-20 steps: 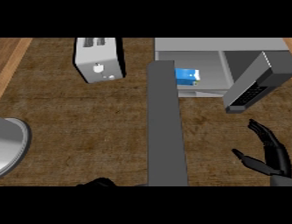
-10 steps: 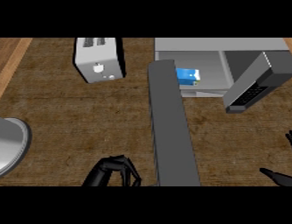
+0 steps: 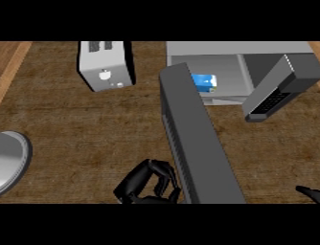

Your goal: Pick up the milk, place it into the microwave and close the microwave

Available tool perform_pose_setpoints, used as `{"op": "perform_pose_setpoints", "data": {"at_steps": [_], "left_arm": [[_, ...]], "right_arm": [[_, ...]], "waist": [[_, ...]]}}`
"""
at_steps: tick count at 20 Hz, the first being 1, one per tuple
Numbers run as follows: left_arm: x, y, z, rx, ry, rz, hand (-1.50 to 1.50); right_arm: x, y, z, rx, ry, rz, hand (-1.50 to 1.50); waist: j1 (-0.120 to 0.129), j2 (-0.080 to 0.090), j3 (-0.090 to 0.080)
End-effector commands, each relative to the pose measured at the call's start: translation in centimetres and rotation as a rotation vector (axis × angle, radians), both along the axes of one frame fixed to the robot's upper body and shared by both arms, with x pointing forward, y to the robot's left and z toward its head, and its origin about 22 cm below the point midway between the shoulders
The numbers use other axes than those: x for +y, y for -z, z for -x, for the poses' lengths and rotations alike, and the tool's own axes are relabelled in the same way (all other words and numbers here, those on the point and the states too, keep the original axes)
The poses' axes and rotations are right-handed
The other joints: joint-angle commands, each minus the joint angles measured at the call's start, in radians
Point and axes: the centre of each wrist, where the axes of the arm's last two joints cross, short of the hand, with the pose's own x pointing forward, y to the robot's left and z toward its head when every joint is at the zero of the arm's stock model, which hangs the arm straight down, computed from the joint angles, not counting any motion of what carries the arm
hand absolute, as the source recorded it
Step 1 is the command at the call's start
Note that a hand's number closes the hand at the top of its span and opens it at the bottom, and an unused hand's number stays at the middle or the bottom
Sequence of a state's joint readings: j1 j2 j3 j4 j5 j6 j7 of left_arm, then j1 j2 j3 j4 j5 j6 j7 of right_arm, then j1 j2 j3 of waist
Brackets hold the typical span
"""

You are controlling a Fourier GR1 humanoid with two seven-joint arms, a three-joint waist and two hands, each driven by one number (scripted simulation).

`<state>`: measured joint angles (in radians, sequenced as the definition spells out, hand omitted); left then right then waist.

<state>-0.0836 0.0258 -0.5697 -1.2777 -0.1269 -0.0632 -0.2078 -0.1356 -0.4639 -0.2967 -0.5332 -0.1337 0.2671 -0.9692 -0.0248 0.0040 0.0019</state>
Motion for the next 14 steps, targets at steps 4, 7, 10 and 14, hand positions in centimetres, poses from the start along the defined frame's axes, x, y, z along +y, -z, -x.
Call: {"op": "perform_pose_setpoints", "data": {"at_steps": [4, 7, 10, 14], "left_arm": [[-3.9, 1.8, -1.1, 0.100, 0.193, -0.134, 1.50], [-5.2, 1.7, -1.0, 0.028, 0.208, -0.149, 1.50], [-6.1, 1.8, -0.1, -0.005, 0.216, -0.092, 1.50], [-7.7, 0.3, 0.2, -0.033, 0.186, -0.016, 1.50]], "right_arm": [[-1.5, -0.8, 1.4, -0.114, -0.102, -0.061, -1.50], [-1.0, -0.9, 0.7, -0.149, -0.138, -0.079, -1.50], [-1.8, -4.2, -3.1, -0.181, -0.197, -0.083, -1.50], [0.2, -2.6, -2.5, -0.205, -0.232, -0.120, -1.50]], "waist": [[-0.024, 0.004, -0.002], [-0.028, 0.005, -0.002], [-0.036, 0.005, -0.004], [-0.059, 0.007, -0.004]]}}
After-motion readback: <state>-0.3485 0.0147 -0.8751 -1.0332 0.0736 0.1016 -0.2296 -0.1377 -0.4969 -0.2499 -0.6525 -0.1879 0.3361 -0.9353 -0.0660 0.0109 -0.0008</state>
